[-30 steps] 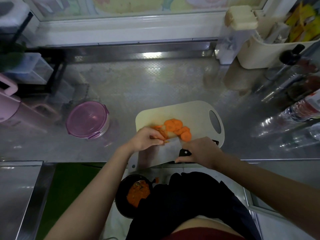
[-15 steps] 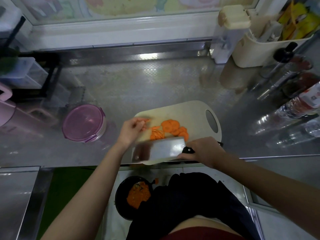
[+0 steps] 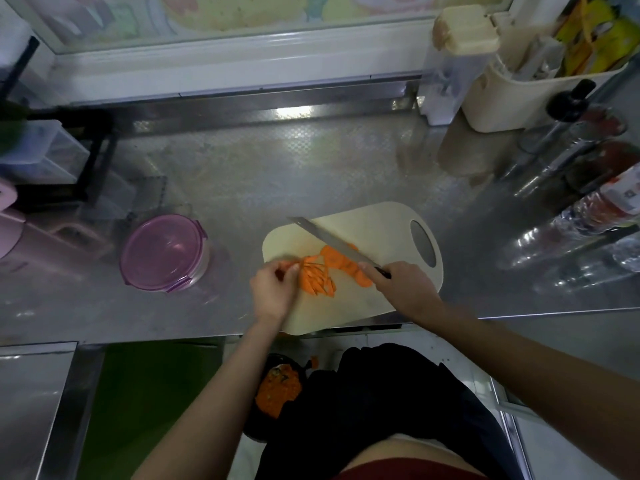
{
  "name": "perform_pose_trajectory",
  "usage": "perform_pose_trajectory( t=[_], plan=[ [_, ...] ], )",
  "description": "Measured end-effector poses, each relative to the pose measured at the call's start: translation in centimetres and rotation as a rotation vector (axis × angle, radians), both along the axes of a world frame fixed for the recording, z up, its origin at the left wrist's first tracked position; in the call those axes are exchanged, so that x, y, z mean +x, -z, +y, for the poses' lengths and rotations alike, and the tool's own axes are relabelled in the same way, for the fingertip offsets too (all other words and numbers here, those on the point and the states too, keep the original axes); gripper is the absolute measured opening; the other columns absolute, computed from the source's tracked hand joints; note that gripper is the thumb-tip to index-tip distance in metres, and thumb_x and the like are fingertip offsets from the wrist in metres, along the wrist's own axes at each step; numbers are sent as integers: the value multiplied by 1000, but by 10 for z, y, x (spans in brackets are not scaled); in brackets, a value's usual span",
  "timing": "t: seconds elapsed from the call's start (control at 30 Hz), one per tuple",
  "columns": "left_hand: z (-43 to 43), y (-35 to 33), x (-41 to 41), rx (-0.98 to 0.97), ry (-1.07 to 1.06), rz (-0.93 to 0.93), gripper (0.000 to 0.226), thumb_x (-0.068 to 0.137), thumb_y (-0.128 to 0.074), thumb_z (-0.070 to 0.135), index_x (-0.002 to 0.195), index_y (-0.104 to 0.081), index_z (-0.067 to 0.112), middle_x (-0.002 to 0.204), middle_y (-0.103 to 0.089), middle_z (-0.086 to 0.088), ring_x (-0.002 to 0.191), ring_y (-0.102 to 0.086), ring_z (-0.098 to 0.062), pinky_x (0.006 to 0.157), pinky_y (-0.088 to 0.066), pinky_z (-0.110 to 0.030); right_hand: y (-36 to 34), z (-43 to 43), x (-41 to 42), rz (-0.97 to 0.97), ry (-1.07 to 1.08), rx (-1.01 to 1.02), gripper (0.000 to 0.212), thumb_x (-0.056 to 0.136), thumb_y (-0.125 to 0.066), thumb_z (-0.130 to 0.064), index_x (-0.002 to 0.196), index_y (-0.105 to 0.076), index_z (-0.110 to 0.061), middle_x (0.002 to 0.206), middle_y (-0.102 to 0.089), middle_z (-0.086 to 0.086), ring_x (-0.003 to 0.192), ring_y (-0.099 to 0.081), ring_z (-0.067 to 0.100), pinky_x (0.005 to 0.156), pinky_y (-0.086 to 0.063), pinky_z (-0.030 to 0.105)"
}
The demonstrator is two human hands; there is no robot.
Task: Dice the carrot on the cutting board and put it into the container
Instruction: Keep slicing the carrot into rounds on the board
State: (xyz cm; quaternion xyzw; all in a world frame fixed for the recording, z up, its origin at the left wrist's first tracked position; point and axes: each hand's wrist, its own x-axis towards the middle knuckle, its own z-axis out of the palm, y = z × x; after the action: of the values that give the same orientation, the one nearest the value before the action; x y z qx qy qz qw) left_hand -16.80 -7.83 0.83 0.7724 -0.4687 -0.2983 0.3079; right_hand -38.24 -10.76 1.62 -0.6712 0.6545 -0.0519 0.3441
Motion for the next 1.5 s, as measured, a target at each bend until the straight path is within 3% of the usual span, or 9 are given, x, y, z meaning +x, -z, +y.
perform_pose_trajectory(
  t=[0.1, 0.2, 0.27, 0.53, 0.83, 1.1, 1.23, 1.37, 1.5],
  plan=[
    [1, 7, -15, 94, -70, 5, 32, 85, -64, 34, 107, -65, 10, 107, -63, -8, 99, -57, -19, 86, -41, -24, 2, 0, 3, -19, 14, 1, 69, 86, -35, -68, 75, -66, -8, 72, -65, 7, 69, -61, 21, 60, -41, 29],
    [3, 15, -30, 203, -87, -92, 68, 75, -69, 50, 127, -47, 12, 126, -44, -9, 122, -37, -26, 103, -32, -35, 3, 2, 4, -51, 30, 9, 67, 86, -35, -69, 75, -66, -10, 72, -65, 7, 71, -61, 22, 63, -43, 30],
    [2, 16, -44, 242, -106, -167, 82, 70, -71, 54, 131, -38, 9, 129, -38, -11, 124, -32, -29, 105, -28, -37, 1, 2, 5, -69, 35, 11, 66, 87, -36, -67, 73, -66, -9, 69, -63, 7, 69, -60, 22, 63, -42, 30],
    [-5, 28, -69, 243, -126, -338, 64, 80, -63, 43, 122, -37, 3, 127, -37, -15, 118, -34, -32, 99, -26, -38, -3, 5, 6, -103, 39, 8, 61, 88, -38, -64, 63, -60, -13, 57, -54, 0, 61, -55, 19, 51, -33, 27],
    [-3, 38, -71, 255, -84, -469, 39, 93, -43, 26, 124, -37, 4, 125, -39, -15, 113, -37, -30, 93, -27, -35, -3, 8, 9, -88, 38, 3, 67, 86, -40, -66, 69, -65, -6, 66, -63, 8, 70, -61, 25, 68, -46, 33],
    [8, 43, -53, 155, 119, -498, 27, 85, -48, -3, 112, -53, -4, 109, -51, -25, 98, -48, -40, 82, -38, -45, -4, 11, 8, -86, 21, 21, 65, 87, -39, -65, 69, -66, -8, 67, -64, 7, 69, -61, 23, 67, -45, 32],
    [12, 36, -32, 87, 375, -514, 35, 90, -47, 14, 125, -46, 6, 122, -44, -15, 110, -39, -31, 92, -29, -35, -6, 11, 6, -123, 23, 35, 64, 87, -40, -64, 68, -65, -8, 63, -60, 3, 66, -60, 21, 67, -45, 32],
    [6, 27, -14, -23, 349, -441, 57, 85, -56, 42, 129, -43, 8, 123, -45, -10, 117, -40, -27, 101, -31, -36, -7, 10, 5, -141, 43, 46, 60, 87, -40, -64, 60, -59, -13, 55, -54, -2, 59, -55, 16, 62, -40, 29],
    [-9, 27, -11, 57, 415, -416, 82, 80, -60, 56, 139, -33, 6, 139, -36, -12, 130, -30, -28, 113, -22, -40, -8, 11, 5, -151, 53, 60, 56, 89, -40, -61, 55, -53, -19, 51, -49, -6, 53, -49, 11, 59, -37, 27]
  ],
)
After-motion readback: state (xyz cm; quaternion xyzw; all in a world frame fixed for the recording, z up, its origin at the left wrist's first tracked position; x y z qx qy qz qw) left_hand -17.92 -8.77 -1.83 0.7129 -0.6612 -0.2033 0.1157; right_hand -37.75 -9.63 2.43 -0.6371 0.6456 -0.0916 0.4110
